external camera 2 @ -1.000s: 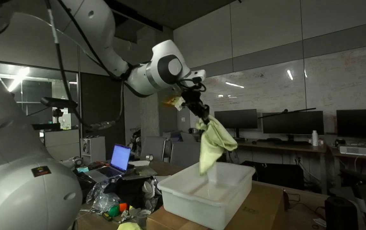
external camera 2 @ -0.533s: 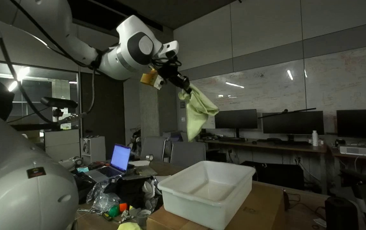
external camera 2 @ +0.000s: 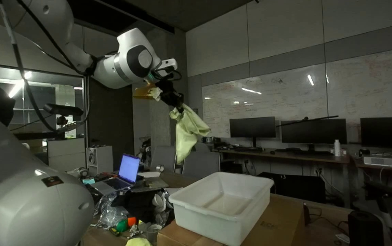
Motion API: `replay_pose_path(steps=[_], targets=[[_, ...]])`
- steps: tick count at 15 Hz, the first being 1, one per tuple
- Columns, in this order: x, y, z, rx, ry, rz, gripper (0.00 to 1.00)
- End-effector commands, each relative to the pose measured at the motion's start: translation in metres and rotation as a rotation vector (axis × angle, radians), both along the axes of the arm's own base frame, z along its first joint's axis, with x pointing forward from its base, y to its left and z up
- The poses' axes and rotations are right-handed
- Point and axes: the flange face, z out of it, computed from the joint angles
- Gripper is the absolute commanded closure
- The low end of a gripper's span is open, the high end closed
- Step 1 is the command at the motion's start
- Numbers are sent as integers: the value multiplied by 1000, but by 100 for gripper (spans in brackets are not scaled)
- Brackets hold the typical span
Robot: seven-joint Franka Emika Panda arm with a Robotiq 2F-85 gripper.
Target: Take the t-shirts and towels out of the white storage bin and place them on the table
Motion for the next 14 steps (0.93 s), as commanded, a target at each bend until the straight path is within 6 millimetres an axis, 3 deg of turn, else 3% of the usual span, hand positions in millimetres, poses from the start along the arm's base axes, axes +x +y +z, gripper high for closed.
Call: replay_pose_path(steps=[1, 5, 10, 12, 14], targets=[[4, 26, -6, -14, 115, 171, 97], [0, 52, -27, -72, 278, 339, 98], [-3, 70, -44, -188, 466, 540, 97], [-3, 71, -47, -261, 525, 615, 67], [-1, 68, -51, -333, 577, 688, 53]])
